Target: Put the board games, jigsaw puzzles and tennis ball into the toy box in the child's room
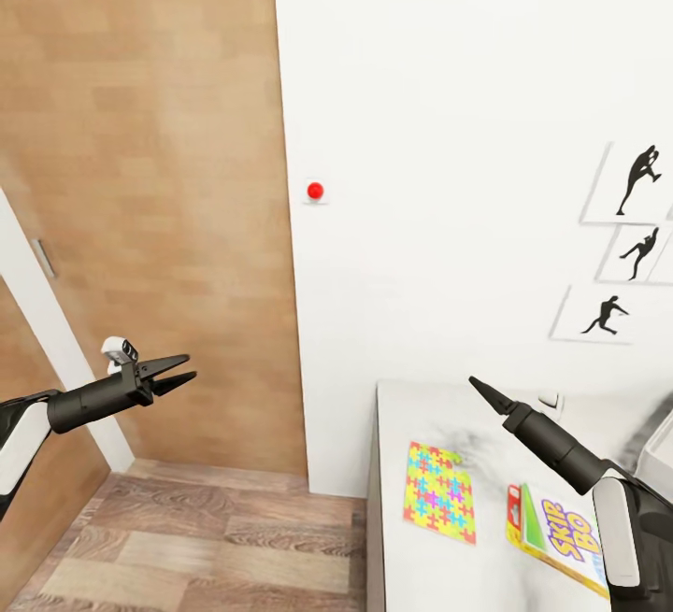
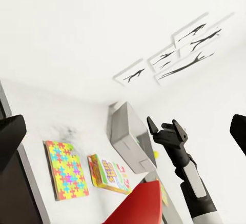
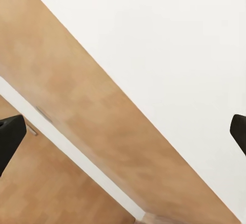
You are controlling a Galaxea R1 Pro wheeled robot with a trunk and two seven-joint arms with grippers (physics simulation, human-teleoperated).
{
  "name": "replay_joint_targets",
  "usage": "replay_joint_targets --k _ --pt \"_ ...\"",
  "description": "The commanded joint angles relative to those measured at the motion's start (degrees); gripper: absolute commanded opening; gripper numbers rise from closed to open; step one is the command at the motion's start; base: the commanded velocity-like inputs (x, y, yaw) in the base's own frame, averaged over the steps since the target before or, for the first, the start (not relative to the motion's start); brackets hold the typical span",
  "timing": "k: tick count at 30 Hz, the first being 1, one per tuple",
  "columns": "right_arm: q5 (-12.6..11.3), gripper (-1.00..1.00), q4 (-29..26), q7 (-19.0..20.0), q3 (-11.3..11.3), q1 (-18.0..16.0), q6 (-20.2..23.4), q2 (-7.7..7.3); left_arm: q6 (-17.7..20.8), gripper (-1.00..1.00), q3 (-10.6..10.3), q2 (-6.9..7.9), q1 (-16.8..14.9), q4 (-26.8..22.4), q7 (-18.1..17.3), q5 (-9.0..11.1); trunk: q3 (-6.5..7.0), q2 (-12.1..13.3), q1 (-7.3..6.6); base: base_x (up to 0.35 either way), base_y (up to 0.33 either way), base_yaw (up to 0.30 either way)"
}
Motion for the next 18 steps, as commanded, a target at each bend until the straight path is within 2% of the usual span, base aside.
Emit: replay_joint_targets --k 1,10,18 --pt "-0.25 1.00 0.04 0.08 -0.06 -0.06 0.37 0.00 0.25 1.00 0.02 0.01 -0.06 0.01 -0.16 -0.02 -0.12 -0.11 0.04 0.084 0.030 0.000" --pt "-0.24 1.00 0.19 0.21 -0.08 -0.06 0.37 0.00 0.24 1.00 0.03 0.01 -0.06 0.01 -0.16 -0.02 -0.12 -0.11 0.04 0.141 -0.054 -0.016" --pt "-0.33 1.00 0.20 0.22 -0.08 -0.06 0.41 0.00 0.24 1.00 0.03 0.01 -0.05 0.01 -0.16 -0.02 -0.01 -0.11 0.04 0.024 -0.015 -0.206"
